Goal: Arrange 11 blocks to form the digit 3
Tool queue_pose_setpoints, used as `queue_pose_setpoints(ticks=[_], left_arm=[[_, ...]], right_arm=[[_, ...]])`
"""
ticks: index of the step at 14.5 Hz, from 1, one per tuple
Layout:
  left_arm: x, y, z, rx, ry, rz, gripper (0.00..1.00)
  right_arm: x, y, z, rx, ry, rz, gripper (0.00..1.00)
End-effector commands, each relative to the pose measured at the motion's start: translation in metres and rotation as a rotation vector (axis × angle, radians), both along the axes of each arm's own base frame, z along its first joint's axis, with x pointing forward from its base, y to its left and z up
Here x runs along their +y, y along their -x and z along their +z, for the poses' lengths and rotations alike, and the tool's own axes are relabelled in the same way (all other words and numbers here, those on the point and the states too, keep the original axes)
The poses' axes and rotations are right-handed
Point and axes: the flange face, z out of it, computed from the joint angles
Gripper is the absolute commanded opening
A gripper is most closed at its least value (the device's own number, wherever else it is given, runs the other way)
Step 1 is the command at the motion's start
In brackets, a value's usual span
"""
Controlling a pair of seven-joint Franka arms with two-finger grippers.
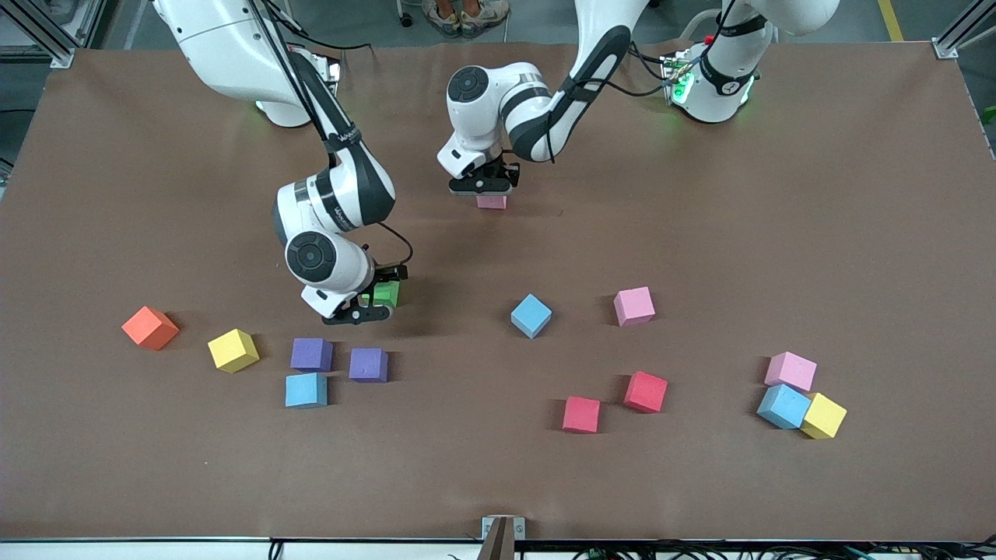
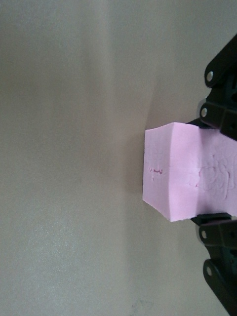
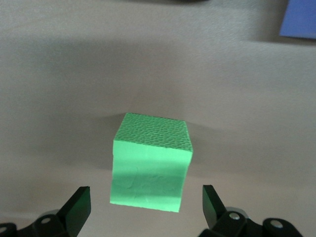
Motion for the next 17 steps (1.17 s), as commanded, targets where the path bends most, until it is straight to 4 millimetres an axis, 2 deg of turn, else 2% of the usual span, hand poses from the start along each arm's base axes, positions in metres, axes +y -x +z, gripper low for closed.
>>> queue_pose_setpoints(ticks=[1, 3, 4, 5, 6, 7, 11, 14, 15, 17], left_arm=[[-0.001, 0.000, -0.007, -0.003, 0.020, 0.016, 0.02], [-0.002, 0.000, -0.010, -0.002, 0.019, 0.016, 0.08], [-0.002, -0.001, -0.008, -0.003, 0.021, 0.019, 0.25], [-0.001, -0.002, -0.007, -0.004, 0.023, 0.021, 0.48], [-0.001, -0.003, -0.006, -0.005, 0.024, 0.021, 0.82], [-0.002, -0.004, -0.005, -0.006, 0.025, 0.023, 1.00], [-0.010, -0.005, 0.021, -0.024, 0.049, 0.047, 1.00], [-0.012, -0.005, 0.052, -0.039, 0.063, 0.060, 1.00], [-0.010, -0.009, 0.064, -0.046, 0.063, 0.065, 1.00], [-0.002, -0.024, 0.080, -0.056, 0.066, 0.092, 1.00]], right_arm=[[0.002, 0.004, -0.008, 0.008, -0.023, -0.002, 0.99], [0.002, 0.004, -0.010, 0.011, -0.021, -0.002, 0.98], [0.002, 0.004, -0.010, 0.010, -0.022, -0.002, 0.97], [0.001, 0.004, -0.015, 0.015, -0.018, -0.004, 0.97], [-0.001, 0.003, -0.017, 0.017, -0.017, -0.008, 0.94], [0.000, 0.004, -0.018, 0.019, -0.017, -0.007, 0.91], [0.000, 0.004, -0.024, 0.024, -0.012, -0.009, 0.81], [0.001, 0.005, -0.029, 0.031, -0.011, -0.009, 0.64], [0.001, 0.005, -0.030, 0.032, -0.012, -0.009, 0.57], [-0.003, 0.003, -0.029, 0.032, -0.012, -0.019, 0.30]])
